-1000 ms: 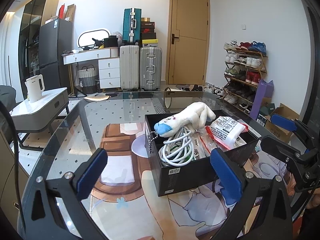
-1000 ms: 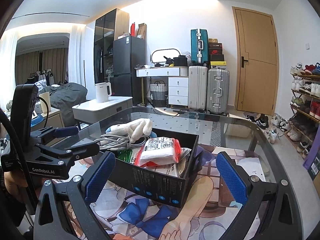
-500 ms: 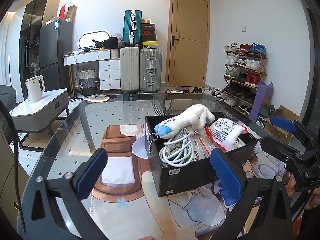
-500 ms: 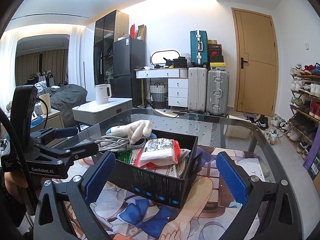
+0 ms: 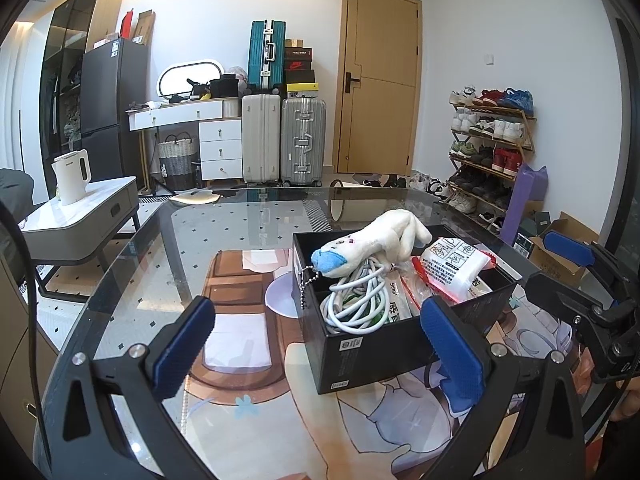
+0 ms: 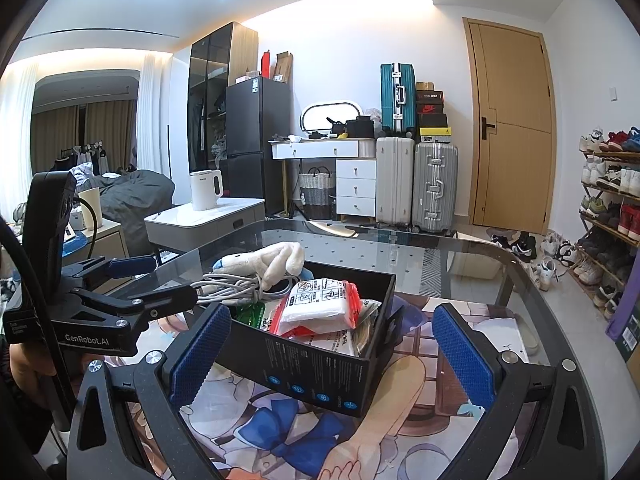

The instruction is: Organize soft objects

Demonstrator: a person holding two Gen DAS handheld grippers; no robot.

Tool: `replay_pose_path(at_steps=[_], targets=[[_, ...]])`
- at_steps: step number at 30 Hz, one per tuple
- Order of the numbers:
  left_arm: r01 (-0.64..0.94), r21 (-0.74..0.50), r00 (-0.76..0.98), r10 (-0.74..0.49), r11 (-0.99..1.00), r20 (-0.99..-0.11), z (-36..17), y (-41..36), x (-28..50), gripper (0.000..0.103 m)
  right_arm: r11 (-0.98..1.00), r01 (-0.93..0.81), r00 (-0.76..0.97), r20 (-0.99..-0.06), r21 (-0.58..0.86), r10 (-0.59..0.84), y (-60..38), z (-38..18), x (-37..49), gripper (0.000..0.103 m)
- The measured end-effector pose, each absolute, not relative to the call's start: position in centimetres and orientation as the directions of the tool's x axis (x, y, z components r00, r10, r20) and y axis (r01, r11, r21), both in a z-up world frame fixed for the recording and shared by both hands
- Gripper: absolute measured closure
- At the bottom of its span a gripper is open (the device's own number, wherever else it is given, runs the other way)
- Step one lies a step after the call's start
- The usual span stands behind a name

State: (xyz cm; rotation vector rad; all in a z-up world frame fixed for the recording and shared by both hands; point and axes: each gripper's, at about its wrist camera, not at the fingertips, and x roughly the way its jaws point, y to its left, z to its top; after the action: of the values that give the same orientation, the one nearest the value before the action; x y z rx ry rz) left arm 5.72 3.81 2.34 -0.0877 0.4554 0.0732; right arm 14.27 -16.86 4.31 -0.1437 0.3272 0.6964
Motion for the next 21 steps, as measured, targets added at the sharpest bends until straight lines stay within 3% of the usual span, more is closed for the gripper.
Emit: replay_pose_path(at_steps=[21], targets=[[-0.097, -0.065, 0.896, 0.059, 0.993, -0.439, 2.68, 3.59, 5.66, 0.0, 0.76, -0.65, 0.72, -0.339, -0.022, 0.606, -16.9, 4.29, 14.24, 0.001]])
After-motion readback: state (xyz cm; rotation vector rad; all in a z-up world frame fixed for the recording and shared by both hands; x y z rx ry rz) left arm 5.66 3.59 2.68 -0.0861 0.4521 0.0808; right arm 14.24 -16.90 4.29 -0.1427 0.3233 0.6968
